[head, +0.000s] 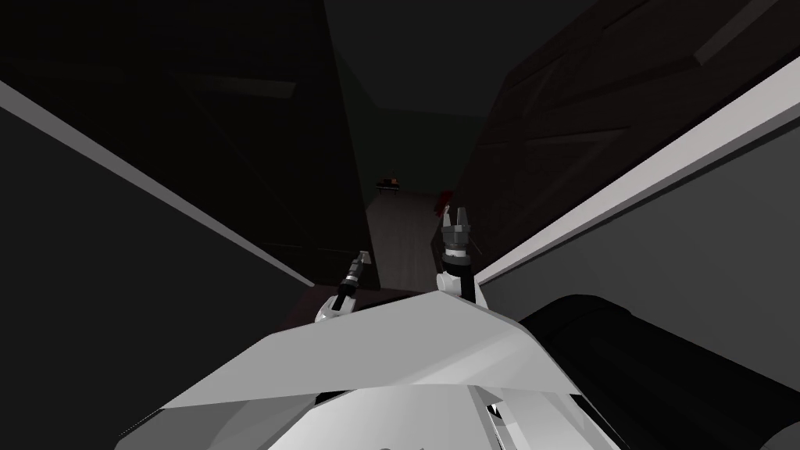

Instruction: Push the door open

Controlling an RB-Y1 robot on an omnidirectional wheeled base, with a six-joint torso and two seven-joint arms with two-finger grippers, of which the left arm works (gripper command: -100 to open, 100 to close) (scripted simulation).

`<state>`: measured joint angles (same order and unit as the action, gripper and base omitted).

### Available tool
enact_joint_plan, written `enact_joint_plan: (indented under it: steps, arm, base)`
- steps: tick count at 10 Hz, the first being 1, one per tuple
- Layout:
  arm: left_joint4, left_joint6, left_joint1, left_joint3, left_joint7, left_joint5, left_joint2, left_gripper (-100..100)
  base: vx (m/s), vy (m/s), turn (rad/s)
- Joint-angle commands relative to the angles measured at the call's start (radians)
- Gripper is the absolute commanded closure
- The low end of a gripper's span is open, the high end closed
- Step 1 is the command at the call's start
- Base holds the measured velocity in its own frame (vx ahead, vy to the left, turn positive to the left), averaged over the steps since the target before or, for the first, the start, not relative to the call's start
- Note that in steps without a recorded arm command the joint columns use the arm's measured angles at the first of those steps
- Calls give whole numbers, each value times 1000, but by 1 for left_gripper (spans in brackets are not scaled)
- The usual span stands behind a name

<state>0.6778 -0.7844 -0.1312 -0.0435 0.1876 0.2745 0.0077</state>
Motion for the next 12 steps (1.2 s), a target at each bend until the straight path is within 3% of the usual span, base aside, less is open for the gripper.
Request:
enact_joint_plan:
  steps: [1,2,3,8,9,12]
  arm:
    - [1,-2,0,0,1,0,0,100]
    - [1,-2,0,0,1,0,0,100]
    - [1,0,1,3,-2,-8,12,100]
    - [2,0,5,14,-7,-35,43,100]
    - [24,8,19,5,1,-28,46,-100]
    - [28,5,24,2,6,-28,47,-100]
  base:
    - [0,0,0]
    - [0,0,0]
    - [115,-55,43]
    - [183,-85,79]
    - [-19,-47,68]
    - [-182,9,11]
